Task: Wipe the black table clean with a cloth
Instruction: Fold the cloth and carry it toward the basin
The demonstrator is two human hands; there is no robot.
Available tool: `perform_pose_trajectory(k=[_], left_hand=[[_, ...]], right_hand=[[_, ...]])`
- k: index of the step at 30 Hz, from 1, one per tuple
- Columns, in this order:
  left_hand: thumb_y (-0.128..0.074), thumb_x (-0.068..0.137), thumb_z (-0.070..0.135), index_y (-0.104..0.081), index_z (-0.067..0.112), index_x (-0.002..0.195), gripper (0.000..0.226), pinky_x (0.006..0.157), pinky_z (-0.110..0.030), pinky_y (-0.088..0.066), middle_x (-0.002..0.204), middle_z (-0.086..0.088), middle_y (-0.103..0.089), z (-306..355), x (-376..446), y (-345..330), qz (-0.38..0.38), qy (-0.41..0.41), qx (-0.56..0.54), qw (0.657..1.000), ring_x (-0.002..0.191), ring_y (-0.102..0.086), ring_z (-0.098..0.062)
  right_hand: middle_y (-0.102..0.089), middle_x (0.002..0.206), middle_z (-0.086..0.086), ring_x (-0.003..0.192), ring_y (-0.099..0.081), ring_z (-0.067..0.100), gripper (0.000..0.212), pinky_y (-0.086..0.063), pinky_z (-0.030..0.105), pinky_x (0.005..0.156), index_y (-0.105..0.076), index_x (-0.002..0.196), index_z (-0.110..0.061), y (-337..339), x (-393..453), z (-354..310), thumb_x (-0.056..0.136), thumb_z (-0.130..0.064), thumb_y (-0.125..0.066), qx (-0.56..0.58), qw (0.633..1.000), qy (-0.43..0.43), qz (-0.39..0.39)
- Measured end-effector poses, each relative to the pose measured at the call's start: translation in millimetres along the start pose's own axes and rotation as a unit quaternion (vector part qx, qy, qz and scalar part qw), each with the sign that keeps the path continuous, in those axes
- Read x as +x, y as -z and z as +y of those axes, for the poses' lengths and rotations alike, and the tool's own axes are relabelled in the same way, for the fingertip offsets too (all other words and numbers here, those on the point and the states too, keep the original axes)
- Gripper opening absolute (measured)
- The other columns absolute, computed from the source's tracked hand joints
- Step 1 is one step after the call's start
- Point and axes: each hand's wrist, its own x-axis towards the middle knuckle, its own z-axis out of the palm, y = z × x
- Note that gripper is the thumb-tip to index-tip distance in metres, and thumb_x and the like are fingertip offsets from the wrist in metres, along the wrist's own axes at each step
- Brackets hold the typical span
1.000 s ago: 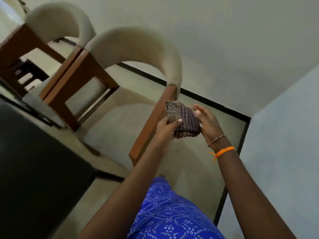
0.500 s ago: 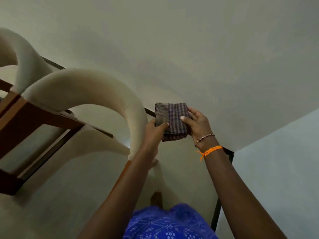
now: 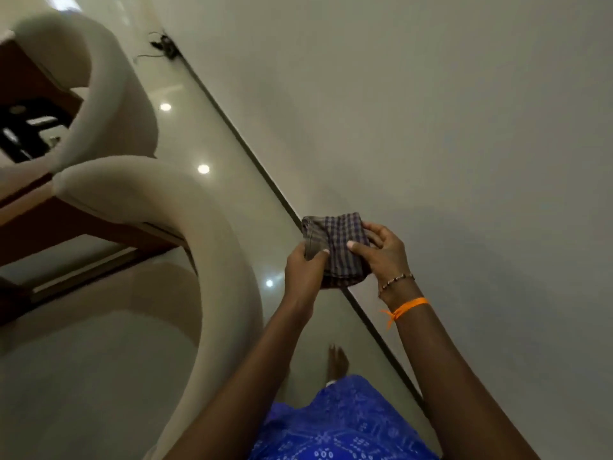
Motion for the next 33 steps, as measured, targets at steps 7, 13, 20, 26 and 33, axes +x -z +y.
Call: perform_pose_trajectory(k=[7, 13, 20, 26, 33], left_hand=[[-0.052, 0.090, 0.012, -0.060, 0.027, 0.080, 0.019, 0.081, -0.035, -0.054, 0.090, -0.001, -0.067, 55, 72, -28, 0.114, -0.012, -0.040, 0.993, 0.091, -0.065, -0.019], [-0.051, 0.091, 0.012, -0.062, 0.013, 0.104, 0.017, 0.071, -0.025, -0.053, 0.096, -0.004, -0.067, 90, 154, -4, 0.189, -0.003, -0.102, 0.977, 0.089, -0.063, -0.017], [-0.051, 0.092, 0.014, -0.058, 0.025, 0.087, 0.013, 0.070, -0.026, -0.053, 0.090, 0.001, -0.065, 168, 298, 69, 0.257, -0.011, -0.161, 0.953, 0.090, -0.063, -0.018], [-0.051, 0.092, 0.014, -0.060, 0.029, 0.088, 0.018, 0.059, -0.016, -0.052, 0.091, 0.005, -0.065, 239, 403, 150, 0.284, -0.035, -0.181, 0.941, 0.085, -0.064, -0.010], [-0.048, 0.092, 0.007, -0.060, 0.013, 0.112, 0.024, 0.055, -0.008, -0.049, 0.089, 0.006, -0.065, 307, 525, 204, 0.299, -0.017, -0.164, 0.940, 0.079, -0.061, -0.005]], right_hand=[[-0.058, 0.125, 0.015, 0.093, -0.060, 0.018, 0.052, -0.054, 0.010, 0.061, -0.049, 0.125, -0.004, -21, 106, -43, 0.077, 0.009, -0.066, 0.003, 0.991, -0.005, -0.136], [-0.059, 0.122, 0.016, 0.094, -0.059, 0.019, 0.050, -0.055, 0.015, 0.068, -0.050, 0.123, -0.001, -94, 192, -68, 0.077, 0.011, -0.065, -0.030, 0.977, -0.002, -0.210], [-0.061, 0.110, 0.006, 0.088, -0.062, 0.012, 0.046, -0.055, 0.016, 0.071, -0.052, 0.119, -0.007, -242, 309, -112, 0.078, 0.008, -0.065, -0.054, 0.967, 0.018, -0.249], [-0.062, 0.102, 0.009, 0.078, -0.060, 0.009, 0.040, -0.052, 0.012, 0.065, -0.053, 0.115, 0.001, -381, 391, -158, 0.077, 0.015, -0.058, -0.040, 0.967, 0.028, -0.252], [-0.061, 0.078, -0.003, 0.070, -0.057, 0.012, 0.036, -0.050, 0.025, 0.064, -0.059, 0.105, 0.001, -504, 494, -218, 0.073, 0.017, -0.052, -0.008, 0.967, -0.024, -0.252]])
